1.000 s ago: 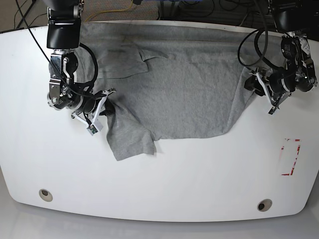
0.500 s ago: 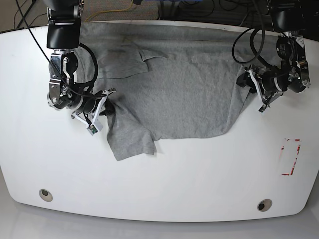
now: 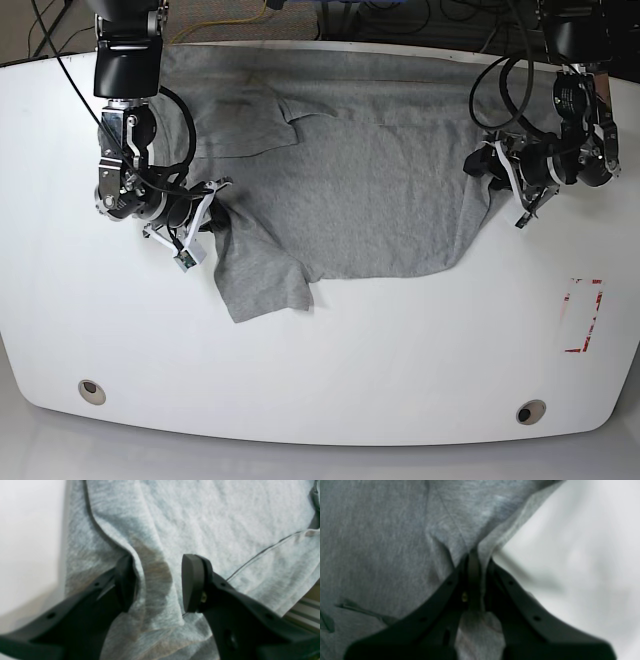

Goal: Layout the t-shirt on the table in an organized manner, then fold the t-shirt properly
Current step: 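Hold the shirt hem with both grippers, adjusting the left grip, then lift the hem with both grippers and fold it over toward the collar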

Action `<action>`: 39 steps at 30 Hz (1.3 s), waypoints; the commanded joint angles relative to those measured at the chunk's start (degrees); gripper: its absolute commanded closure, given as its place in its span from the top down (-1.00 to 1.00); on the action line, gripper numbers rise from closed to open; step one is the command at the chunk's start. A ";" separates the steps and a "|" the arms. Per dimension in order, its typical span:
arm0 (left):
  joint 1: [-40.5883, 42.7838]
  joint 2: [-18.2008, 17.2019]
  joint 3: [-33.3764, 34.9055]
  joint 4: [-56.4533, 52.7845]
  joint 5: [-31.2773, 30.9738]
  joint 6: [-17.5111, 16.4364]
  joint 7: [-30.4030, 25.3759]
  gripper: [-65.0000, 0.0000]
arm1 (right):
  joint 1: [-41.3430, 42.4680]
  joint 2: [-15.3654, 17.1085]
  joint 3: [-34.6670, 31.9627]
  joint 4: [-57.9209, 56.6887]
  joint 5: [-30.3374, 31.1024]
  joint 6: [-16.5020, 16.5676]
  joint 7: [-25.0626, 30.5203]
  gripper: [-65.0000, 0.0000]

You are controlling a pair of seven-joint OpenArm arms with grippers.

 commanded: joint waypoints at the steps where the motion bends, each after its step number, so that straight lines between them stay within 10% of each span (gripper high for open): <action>1: -0.77 -1.09 -0.34 1.09 -1.02 -0.10 -0.58 -0.18 | 1.14 0.59 0.32 0.92 0.99 0.12 0.99 -1.00; 10: -0.77 -1.09 -0.51 1.09 -0.75 -0.10 -0.58 -0.20 | 1.14 0.68 0.32 0.92 0.99 0.12 0.99 -1.00; 19: -0.77 -1.09 -0.42 1.01 2.85 -0.10 -0.58 -1.00 | 1.14 0.68 0.32 0.92 0.99 0.12 0.99 -1.00; 39: -1.21 -1.00 -4.82 7.51 6.54 -0.10 -0.58 -1.00 | 1.58 0.94 2.17 1.27 1.35 0.12 0.90 -1.00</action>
